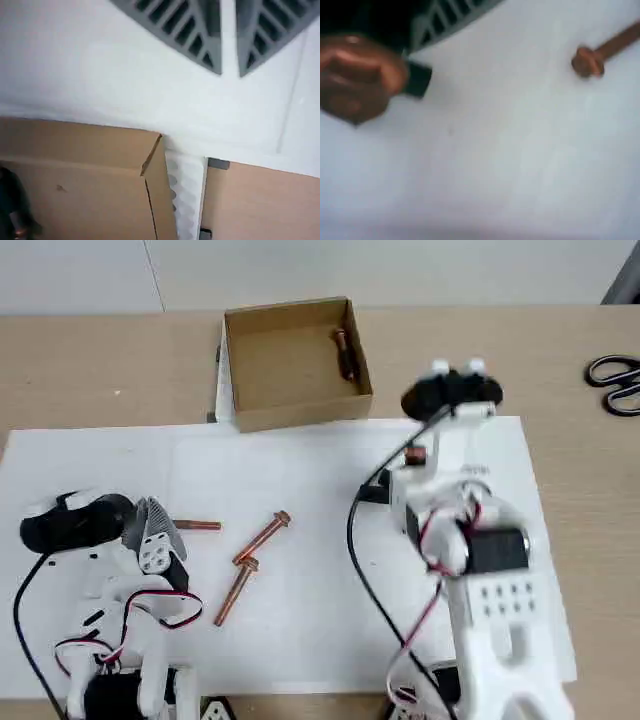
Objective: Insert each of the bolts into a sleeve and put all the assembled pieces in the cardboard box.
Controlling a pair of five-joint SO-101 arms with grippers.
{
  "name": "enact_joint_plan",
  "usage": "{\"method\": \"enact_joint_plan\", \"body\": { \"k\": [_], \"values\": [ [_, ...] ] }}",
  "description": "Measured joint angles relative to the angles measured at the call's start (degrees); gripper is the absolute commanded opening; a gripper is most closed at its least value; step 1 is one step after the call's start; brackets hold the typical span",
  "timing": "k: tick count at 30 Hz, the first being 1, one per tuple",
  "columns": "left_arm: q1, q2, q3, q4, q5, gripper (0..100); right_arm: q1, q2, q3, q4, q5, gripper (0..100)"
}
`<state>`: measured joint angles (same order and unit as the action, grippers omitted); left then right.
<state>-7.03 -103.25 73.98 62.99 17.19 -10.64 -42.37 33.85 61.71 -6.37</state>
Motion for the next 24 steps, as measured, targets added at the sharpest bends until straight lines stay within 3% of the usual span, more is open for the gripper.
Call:
{"method": "enact_joint_plan", "body": {
  "k": [24],
  "values": [
    [-0.26, -0.09, 0.00, 3.69, 0.00, 1, -4.40, 69.80, -66.81, -9.05, 4.48, 0.3]
  ]
}}
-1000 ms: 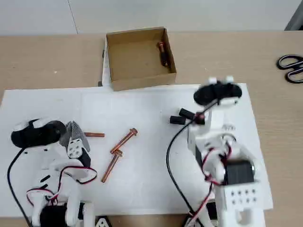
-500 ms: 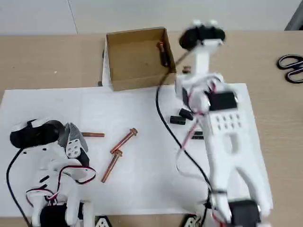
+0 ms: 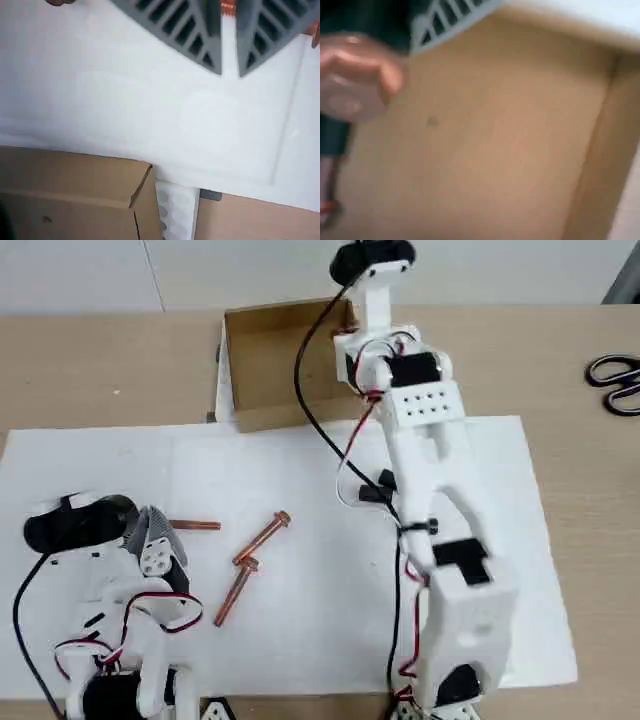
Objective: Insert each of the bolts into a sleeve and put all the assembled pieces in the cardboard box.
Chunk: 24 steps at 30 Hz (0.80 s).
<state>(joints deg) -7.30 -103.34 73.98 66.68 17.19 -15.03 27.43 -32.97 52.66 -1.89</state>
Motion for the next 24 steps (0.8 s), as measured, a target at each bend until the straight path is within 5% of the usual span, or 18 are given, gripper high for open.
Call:
{"method": "enact_joint_plan", "body": {
  "k": [13, 20, 24],
  "values": [
    [0.00, 0.00, 0.00, 1.85, 0.00, 1, -2.90, 22.95, -27.25, -3.08, 0.26, 0.6],
    [0.00, 0.00, 0.00, 2.29, 0.00, 1, -4.31, 27.43, -31.12, 0.00, 0.26, 22.9],
    [0.00, 0.00, 0.00, 2.29, 0.00, 1, -4.22, 27.43, -32.09, 2.46, 0.26, 24.9]
  ]
}}
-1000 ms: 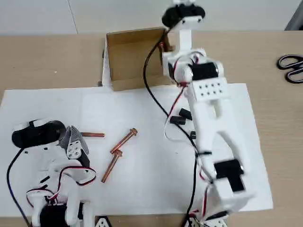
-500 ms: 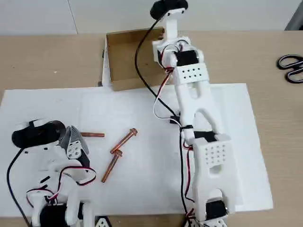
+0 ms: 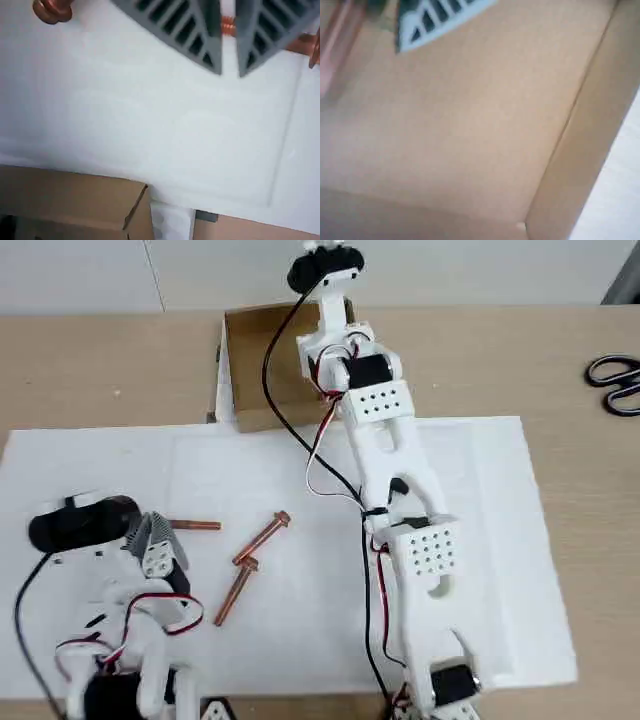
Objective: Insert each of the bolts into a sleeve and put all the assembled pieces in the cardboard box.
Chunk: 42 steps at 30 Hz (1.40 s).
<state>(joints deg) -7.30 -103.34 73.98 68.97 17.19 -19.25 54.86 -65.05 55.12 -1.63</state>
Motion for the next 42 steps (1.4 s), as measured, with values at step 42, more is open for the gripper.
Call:
{"method": "enact_joint_plan", "body": {
  "k": [42],
  "values": [
    [0.00, -0.09, 0.00, 0.00, 0.00, 1, 5.63, -26.46, 24.70, 43.96, 9.93, 24.7]
  ]
}}
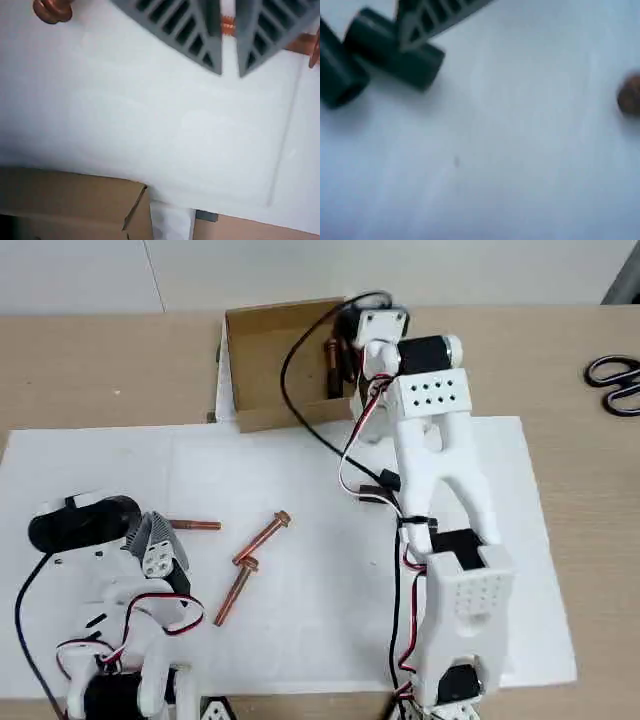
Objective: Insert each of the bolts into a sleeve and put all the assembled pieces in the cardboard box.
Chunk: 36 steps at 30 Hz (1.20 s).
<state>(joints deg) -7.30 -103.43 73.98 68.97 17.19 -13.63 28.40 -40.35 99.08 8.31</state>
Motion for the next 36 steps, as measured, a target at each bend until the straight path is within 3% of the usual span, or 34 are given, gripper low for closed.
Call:
{"method": "enact_joint_plan", "body": {
  "k": [11, 22, 30, 36],
  "values": [
    [0.00, 0.00, 0.00, 0.00, 0.00, 1, 2.90, -0.88, 2.99, 0.00, 23.21, 24.7],
    [0.00, 0.00, -2.02, 0.00, 0.00, 1, 3.25, -0.88, 13.27, 0.00, 26.90, 24.7],
    [0.00, 0.00, -2.02, 0.00, 0.00, 1, 3.16, -0.88, 13.80, 0.00, 27.43, 24.7],
    [0.00, 0.00, -2.02, 0.00, 0.00, 1, 3.08, -0.70, 13.89, -2.99, 32.35, 24.7]
  ]
}}
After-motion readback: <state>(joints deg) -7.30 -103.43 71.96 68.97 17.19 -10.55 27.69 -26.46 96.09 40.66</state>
